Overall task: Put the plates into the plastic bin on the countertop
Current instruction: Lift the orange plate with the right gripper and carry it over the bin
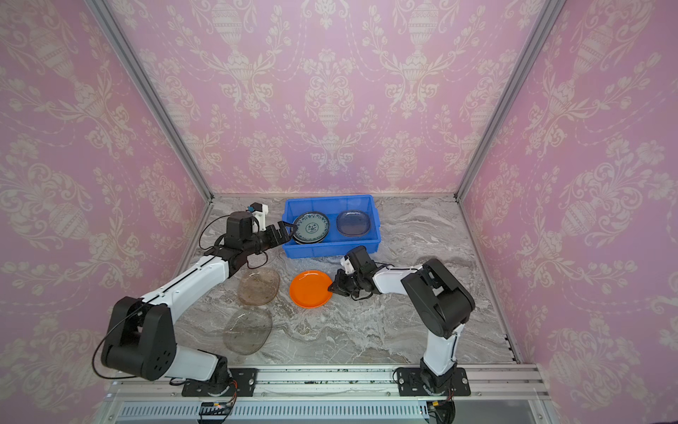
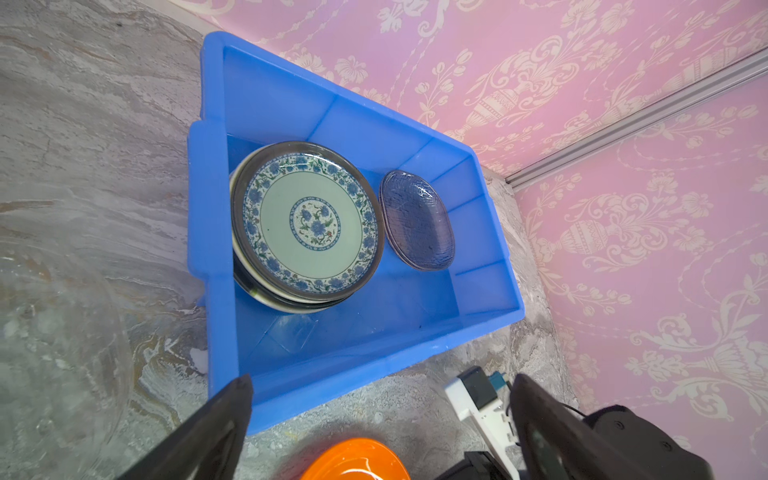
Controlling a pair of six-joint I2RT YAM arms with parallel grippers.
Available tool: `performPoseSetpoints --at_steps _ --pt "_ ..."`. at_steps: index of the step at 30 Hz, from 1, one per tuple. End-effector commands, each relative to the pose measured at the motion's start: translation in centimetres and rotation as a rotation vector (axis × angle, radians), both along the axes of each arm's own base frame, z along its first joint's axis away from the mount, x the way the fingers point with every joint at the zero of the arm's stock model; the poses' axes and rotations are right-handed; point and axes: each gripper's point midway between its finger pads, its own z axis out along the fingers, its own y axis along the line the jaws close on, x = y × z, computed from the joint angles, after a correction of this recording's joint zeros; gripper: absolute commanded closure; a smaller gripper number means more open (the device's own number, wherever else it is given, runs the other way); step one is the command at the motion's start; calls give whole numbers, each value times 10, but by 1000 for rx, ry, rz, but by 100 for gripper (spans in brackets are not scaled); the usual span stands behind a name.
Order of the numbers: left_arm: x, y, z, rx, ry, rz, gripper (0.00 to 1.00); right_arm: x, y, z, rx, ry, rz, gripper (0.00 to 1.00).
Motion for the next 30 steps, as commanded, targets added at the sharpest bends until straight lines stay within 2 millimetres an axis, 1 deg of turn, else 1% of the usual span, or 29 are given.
performPoseSetpoints --at_steps 1,3,4,6,7,8,10,12,13,15,16,18,20,22,25,28,30 --pt "3 5 -5 39 3 -3 1 -34 -37 31 -184 -48 131 100" --pt "5 7 -5 45 4 -2 1 -37 -55 58 -254 -102 160 100" --pt "6 8 -5 45 0 1 1 -35 -66 75 -291 -135 157 100" --pt "7 9 -6 40 5 0 1 -22 -87 108 -344 -198 116 100" --pt "8 8 -5 35 3 -2 1 -11 -100 126 -373 -240 78 100" --pt "8 7 -6 29 7 -5 1 4 -107 151 -376 -303 37 100" --pt "8 5 -8 13 8 -10 2 30 -119 183 -374 -399 -41 100" --pt "7 4 -10 2 13 -11 1 60 -119 210 -322 -477 -98 100" --pt "7 5 -11 -1 16 -9 1 77 -115 220 -300 -503 -118 100" --pt "7 4 -10 -7 16 -10 2 108 -104 230 -265 -540 -129 100" --pt "6 4 -10 -7 15 -10 2 129 -97 230 -258 -545 -132 100" --pt "5 4 -8 -5 10 -11 2 161 -83 222 -218 -534 -127 100" --pt "4 5 -6 -2 6 -12 2 191 -73 208 -190 -502 -122 100" --pt "1 6 -1 3 -4 -15 2 217 -62 189 -178 -469 -112 100" --pt "-4 8 5 12 -13 -14 2 245 -41 166 -128 -414 -98 100" --pt "-8 11 9 22 -20 -5 2 262 -25 147 -116 -389 -99 100" --pt "-10 11 8 27 -17 -5 2 268 -16 135 -117 -380 -94 100"
